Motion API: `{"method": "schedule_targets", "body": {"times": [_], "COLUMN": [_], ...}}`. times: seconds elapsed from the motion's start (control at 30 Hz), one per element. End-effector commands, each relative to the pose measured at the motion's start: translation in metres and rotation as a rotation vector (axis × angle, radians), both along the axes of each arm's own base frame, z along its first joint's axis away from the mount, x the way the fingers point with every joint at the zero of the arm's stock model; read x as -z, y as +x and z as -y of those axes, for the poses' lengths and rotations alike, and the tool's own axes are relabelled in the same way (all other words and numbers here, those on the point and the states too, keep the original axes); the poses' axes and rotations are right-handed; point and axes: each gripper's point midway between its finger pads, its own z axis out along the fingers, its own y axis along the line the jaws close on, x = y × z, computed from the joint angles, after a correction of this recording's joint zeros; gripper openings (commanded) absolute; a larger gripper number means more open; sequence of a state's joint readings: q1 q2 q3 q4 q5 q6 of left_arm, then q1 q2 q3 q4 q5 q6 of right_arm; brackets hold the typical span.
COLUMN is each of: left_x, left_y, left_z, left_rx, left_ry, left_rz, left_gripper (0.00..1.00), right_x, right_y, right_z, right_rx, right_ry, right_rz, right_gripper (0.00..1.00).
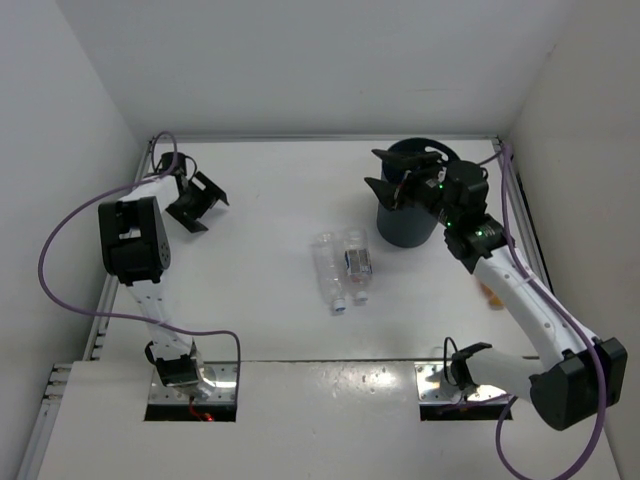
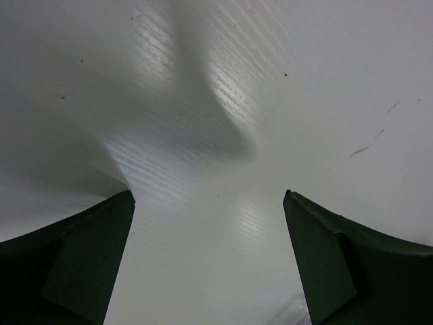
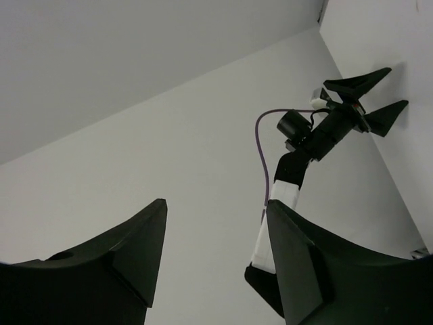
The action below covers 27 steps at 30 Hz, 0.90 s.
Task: Put the plastic bottles in the bin
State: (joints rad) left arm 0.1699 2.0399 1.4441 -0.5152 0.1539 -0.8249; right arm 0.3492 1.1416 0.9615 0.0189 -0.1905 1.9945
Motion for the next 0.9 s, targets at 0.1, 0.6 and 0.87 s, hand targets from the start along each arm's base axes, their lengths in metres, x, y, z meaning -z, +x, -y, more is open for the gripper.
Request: {"method": "schedule_targets", "body": {"times": [0.1, 0.6, 0.87], "left_x": [-0.002, -0.003, -0.005], "left_y": [-0.012, -0.015, -0.017], "left_z": [-0.005, -0.014, -0.012], "left_rx": [-0.014, -0.034, -0.030], "left_ry": [0.002, 0.001, -0.007], "left_rz": [-0.024, -0.024, -0.023], "left_gripper": [1.00, 1.00, 1.00], "right_x": [-0.062, -0.197, -0.037], "right_y": [0.012, 0.034, 0.041], "right_z": [0.015, -0.001, 0.124], "right_rx": [0.087, -0.472, -0.354], "right_ry": [0.643, -0.337, -0.980], "right_rz": [-0.247, 0.576, 0.084], "right_gripper": [0.67, 0.88, 1.00]}}
